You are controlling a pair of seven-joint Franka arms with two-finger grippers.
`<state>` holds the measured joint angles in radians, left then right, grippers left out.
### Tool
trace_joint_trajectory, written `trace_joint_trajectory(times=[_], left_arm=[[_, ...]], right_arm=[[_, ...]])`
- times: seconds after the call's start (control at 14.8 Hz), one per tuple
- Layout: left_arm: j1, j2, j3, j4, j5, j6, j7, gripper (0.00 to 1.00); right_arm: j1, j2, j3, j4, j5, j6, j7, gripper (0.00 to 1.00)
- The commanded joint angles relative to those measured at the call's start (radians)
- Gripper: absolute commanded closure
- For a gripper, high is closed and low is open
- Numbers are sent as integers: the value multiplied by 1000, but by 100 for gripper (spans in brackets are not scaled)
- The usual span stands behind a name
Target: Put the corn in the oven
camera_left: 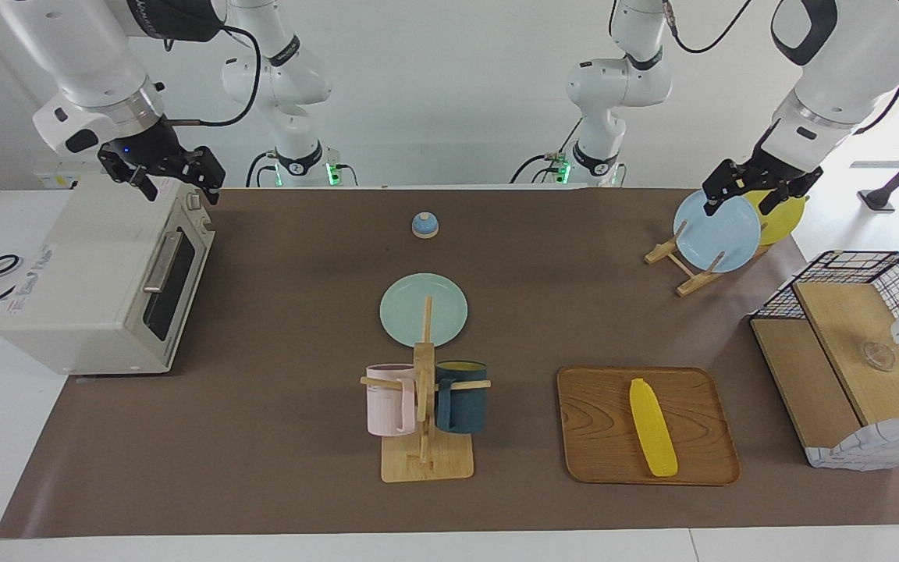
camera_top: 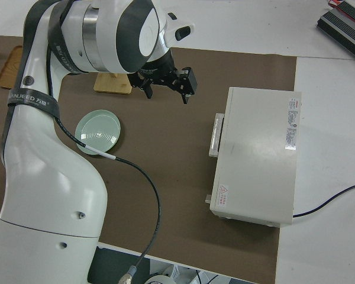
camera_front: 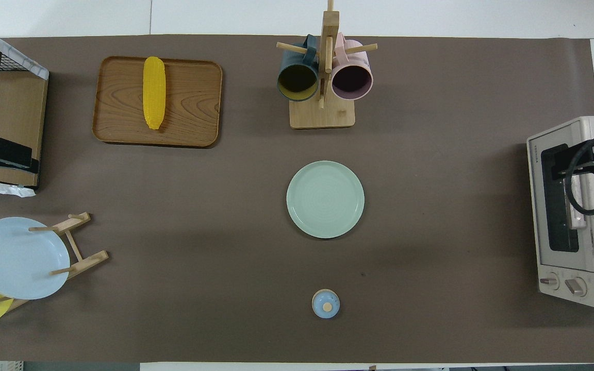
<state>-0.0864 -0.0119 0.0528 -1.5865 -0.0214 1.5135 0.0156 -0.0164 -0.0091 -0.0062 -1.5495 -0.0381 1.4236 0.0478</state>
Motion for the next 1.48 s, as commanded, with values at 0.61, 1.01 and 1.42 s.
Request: trace_joint_trajectory(times=[0.61, 1.01, 1.42], left_arm=[[5, -7, -4, -13, 11, 24, -5, 0], [7, -11, -5, -24, 9, 36, -6, 0], [-3, -7, -5, -43, 6, 114, -11, 0]], right_arm=[[-67, -96, -4, -220, 20, 147, -112, 97], [-183, -193, -9, -491, 20, 356, -202, 100], [-175, -155, -9, -508, 9, 443, -154, 100]])
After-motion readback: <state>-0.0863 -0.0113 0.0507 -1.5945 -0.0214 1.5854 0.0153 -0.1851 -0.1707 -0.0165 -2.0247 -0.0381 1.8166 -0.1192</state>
